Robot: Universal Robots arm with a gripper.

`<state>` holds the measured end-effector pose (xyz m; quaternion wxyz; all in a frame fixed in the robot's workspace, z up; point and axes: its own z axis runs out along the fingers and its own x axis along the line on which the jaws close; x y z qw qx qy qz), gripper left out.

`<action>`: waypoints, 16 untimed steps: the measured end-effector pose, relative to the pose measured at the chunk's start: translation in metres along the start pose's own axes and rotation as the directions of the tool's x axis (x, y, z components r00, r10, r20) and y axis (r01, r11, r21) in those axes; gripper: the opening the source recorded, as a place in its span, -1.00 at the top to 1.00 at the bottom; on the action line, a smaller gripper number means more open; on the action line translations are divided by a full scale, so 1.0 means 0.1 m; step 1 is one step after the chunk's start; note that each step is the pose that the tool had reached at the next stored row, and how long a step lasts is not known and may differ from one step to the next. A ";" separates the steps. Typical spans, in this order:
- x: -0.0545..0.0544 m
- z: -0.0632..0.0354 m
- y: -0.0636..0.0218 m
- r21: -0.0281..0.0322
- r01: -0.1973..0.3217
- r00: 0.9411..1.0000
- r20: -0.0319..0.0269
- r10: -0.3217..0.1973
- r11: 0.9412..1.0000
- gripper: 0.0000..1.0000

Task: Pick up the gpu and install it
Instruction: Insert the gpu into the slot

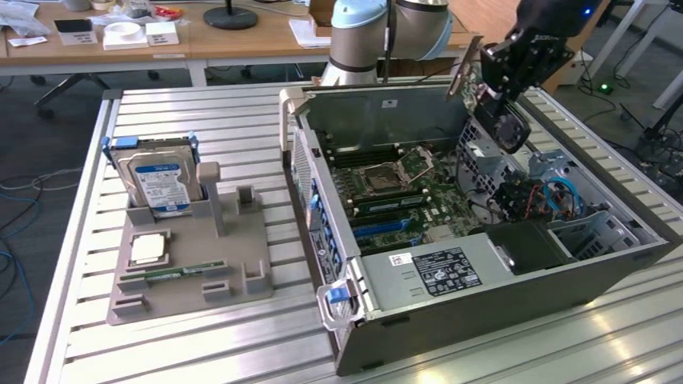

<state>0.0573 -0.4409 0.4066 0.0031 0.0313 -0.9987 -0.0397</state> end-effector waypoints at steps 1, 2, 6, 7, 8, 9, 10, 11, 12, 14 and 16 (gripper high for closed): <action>0.00 0.000 0.000 0.000 0.016 1.000 -0.001 -0.016 1.000 0.47; 0.00 0.000 0.000 0.000 0.033 0.999 -0.003 -0.033 0.999 0.47; 0.00 0.001 0.000 0.000 0.100 0.995 -0.008 -0.100 0.995 0.47; 0.00 0.001 0.000 0.000 0.116 0.993 -0.009 -0.116 0.993 0.47; 0.00 0.001 0.000 0.000 0.133 0.991 -0.011 -0.133 0.991 0.47; 0.00 0.001 0.000 0.000 0.150 0.989 -0.012 -0.150 0.989 0.47; 0.00 0.001 0.000 -0.001 0.167 0.986 -0.013 -0.167 0.986 0.47; 0.00 0.001 0.000 -0.001 0.183 0.983 -0.015 -0.183 0.983 0.47; 0.00 0.002 0.000 -0.001 0.199 0.980 -0.016 -0.199 0.980 0.47; 0.00 0.002 0.000 -0.001 0.232 0.972 -0.019 -0.232 0.973 0.47; 0.00 0.002 0.000 -0.002 0.266 0.964 -0.021 -0.266 0.964 0.47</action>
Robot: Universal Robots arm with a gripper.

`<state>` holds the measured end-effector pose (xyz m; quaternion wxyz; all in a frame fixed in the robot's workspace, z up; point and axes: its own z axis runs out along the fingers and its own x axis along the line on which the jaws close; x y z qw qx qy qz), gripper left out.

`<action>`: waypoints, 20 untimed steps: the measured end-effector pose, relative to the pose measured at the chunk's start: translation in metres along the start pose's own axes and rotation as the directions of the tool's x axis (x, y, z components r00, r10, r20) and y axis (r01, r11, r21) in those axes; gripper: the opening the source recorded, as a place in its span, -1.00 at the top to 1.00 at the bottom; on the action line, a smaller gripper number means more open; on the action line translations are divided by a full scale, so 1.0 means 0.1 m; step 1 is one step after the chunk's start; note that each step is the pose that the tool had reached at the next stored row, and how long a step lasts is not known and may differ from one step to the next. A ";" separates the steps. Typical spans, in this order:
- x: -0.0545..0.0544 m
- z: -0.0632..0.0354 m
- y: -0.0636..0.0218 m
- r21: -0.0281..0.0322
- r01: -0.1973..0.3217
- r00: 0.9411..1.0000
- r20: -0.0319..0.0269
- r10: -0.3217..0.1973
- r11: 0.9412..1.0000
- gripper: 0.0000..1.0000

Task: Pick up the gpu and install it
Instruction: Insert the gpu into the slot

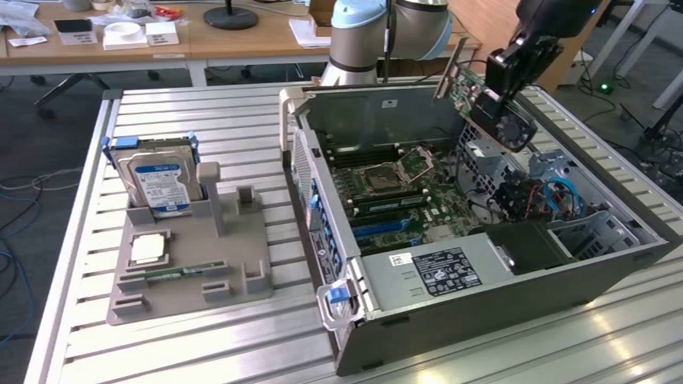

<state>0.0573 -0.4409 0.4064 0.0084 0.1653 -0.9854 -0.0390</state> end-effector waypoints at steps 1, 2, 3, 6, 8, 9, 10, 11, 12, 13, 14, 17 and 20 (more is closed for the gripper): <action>0.00 0.000 0.000 0.000 0.017 1.000 -0.001 -0.017 1.000 0.47; 0.00 0.000 0.000 0.000 0.033 0.999 -0.003 -0.033 0.999 0.47; 0.00 0.000 0.000 0.000 0.050 0.999 -0.004 -0.050 0.999 0.47; 0.00 0.001 0.000 0.000 0.099 0.995 -0.008 -0.099 0.995 0.47; 0.00 0.001 0.000 0.000 0.134 0.991 -0.011 -0.134 0.991 0.47; 0.00 0.001 0.000 0.000 0.151 0.989 -0.012 -0.151 0.989 0.47; 0.00 0.001 0.000 -0.001 0.167 0.986 -0.013 -0.167 0.986 0.47; 0.00 0.001 0.000 -0.001 0.183 0.983 -0.015 -0.183 0.983 0.47; 0.00 0.001 0.000 -0.001 0.200 0.980 -0.016 -0.200 0.980 0.47; 0.00 0.002 0.000 -0.001 0.216 0.976 -0.017 -0.216 0.976 0.47; 0.00 0.001 0.000 -0.001 0.233 0.972 -0.019 -0.233 0.973 0.47; 0.00 0.001 0.000 -0.002 0.281 0.959 -0.023 -0.281 0.960 0.47; 0.00 0.002 0.000 -0.003 0.330 0.944 -0.027 -0.330 0.944 0.47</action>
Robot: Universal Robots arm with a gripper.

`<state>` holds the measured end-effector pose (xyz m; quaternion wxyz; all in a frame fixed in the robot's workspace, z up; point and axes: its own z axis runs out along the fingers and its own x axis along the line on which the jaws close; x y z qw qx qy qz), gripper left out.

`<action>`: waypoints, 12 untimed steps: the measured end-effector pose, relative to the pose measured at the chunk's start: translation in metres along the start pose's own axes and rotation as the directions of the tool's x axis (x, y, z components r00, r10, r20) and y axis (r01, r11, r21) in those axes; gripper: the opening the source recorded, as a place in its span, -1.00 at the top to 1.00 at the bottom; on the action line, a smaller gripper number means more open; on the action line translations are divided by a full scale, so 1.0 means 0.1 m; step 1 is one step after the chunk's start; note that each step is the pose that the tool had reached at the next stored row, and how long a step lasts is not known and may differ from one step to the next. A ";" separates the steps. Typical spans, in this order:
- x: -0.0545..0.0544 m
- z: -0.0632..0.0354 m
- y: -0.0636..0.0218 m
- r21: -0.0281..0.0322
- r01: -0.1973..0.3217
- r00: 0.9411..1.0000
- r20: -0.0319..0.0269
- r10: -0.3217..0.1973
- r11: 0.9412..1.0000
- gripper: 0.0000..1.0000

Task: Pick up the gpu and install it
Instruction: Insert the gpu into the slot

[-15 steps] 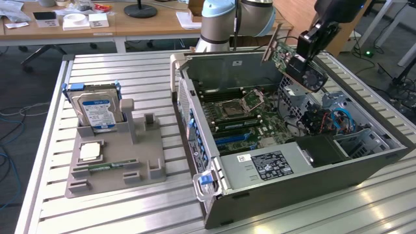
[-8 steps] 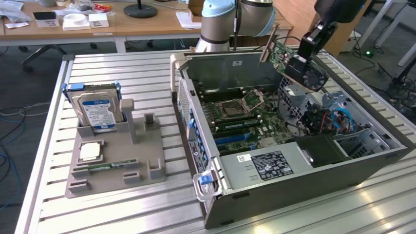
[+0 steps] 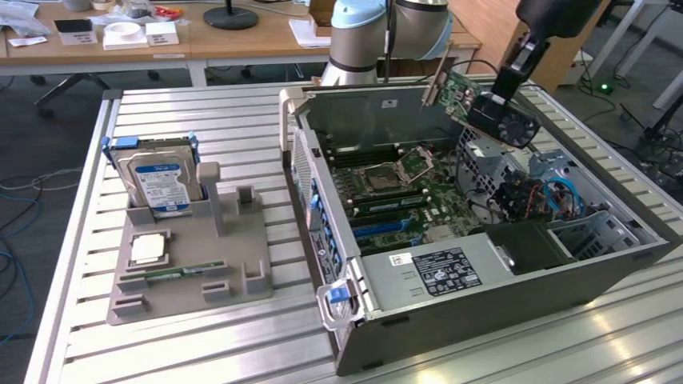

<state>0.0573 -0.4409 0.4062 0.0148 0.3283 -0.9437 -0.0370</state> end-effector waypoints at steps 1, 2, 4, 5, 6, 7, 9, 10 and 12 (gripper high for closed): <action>0.00 0.000 0.000 0.000 0.016 1.000 -0.001 -0.016 1.000 0.47; 0.00 0.000 0.000 0.000 0.033 0.999 -0.003 -0.033 0.999 0.47; 0.00 0.000 0.000 0.000 0.066 0.998 -0.005 -0.066 0.998 0.47; 0.00 0.000 0.000 0.000 0.083 0.997 -0.007 -0.083 0.997 0.47; 0.00 0.000 0.000 0.000 0.099 0.995 -0.008 -0.099 0.995 0.47; 0.00 0.000 0.000 0.000 0.117 0.993 -0.009 -0.117 0.993 0.47; 0.00 0.001 0.000 0.000 0.149 0.989 -0.012 -0.149 0.989 0.47; 0.00 0.000 0.000 0.000 0.165 0.986 -0.013 -0.165 0.986 0.47; 0.00 0.001 0.000 -0.001 0.196 0.980 -0.016 -0.196 0.981 0.47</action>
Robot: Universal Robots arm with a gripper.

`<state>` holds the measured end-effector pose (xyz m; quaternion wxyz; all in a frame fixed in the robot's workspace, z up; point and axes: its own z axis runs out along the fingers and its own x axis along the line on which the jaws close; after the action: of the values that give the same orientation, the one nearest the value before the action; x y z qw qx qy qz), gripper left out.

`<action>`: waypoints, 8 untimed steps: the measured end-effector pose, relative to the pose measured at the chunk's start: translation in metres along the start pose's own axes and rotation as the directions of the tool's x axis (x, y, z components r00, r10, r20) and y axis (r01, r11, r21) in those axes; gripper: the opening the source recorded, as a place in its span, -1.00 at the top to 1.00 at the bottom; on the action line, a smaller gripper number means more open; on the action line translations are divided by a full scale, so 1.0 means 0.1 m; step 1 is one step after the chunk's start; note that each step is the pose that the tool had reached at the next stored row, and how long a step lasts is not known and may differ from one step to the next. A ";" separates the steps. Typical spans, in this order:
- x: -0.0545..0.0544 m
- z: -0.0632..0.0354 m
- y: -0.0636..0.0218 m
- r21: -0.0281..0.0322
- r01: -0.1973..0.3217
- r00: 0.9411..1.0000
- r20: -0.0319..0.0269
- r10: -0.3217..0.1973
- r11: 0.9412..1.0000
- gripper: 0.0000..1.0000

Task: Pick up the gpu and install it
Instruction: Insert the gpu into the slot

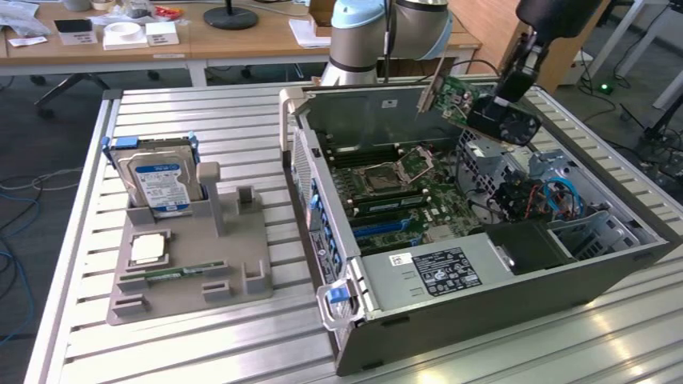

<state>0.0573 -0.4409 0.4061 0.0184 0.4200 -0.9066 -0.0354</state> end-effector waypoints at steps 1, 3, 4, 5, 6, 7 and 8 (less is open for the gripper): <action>0.00 0.000 0.000 0.000 0.016 1.000 -0.001 -0.016 1.000 0.47; 0.00 0.000 0.000 0.000 0.049 0.999 -0.004 -0.049 0.999 0.47; 0.00 0.000 0.000 0.000 0.065 0.998 -0.005 -0.065 0.998 0.47; 0.00 0.000 0.000 0.000 0.081 0.997 -0.006 -0.081 0.997 0.47; 0.00 0.000 0.000 0.000 0.097 0.995 -0.008 -0.097 0.995 0.47; 0.00 0.000 0.000 0.000 0.113 0.994 -0.009 -0.113 0.994 0.47; 0.00 0.000 0.000 0.000 0.130 0.991 -0.011 -0.130 0.991 0.47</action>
<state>0.0573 -0.4409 0.4061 0.0207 0.4785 -0.8772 -0.0341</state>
